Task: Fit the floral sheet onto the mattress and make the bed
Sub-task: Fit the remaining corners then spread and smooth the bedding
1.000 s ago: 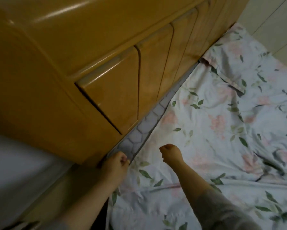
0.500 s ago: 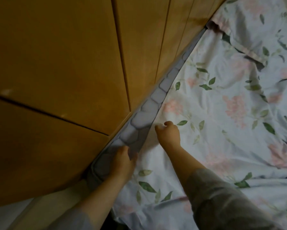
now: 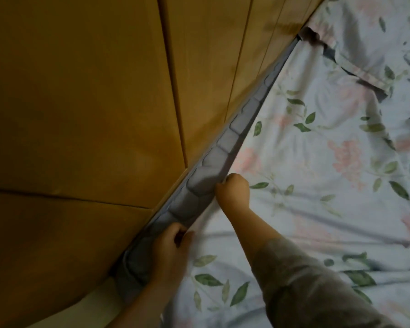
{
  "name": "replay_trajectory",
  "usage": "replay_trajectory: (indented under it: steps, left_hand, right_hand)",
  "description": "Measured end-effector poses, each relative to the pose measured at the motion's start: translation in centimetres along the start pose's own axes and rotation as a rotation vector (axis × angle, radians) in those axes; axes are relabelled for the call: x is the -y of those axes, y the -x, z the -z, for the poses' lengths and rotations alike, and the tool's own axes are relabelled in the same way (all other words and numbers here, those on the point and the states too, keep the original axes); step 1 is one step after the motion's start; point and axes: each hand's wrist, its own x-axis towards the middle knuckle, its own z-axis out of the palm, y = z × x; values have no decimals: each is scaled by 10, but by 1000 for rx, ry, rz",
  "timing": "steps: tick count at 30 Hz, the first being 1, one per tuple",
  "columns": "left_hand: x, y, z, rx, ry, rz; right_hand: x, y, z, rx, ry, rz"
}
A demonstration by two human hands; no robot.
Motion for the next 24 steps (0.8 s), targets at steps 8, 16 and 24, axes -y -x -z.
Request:
replay_trajectory:
  steps: [8, 16, 24]
  left_hand:
    - [-10, 1, 31, -283, -211, -98]
    - [-5, 1, 26, -439, -230, -171]
    - [7, 9, 34, -216, -324, 37]
  right_hand:
    - [51, 13, -17, 67, -25, 177]
    - [50, 14, -29, 103, -53, 258]
    - [22, 45, -22, 302, -163, 255]
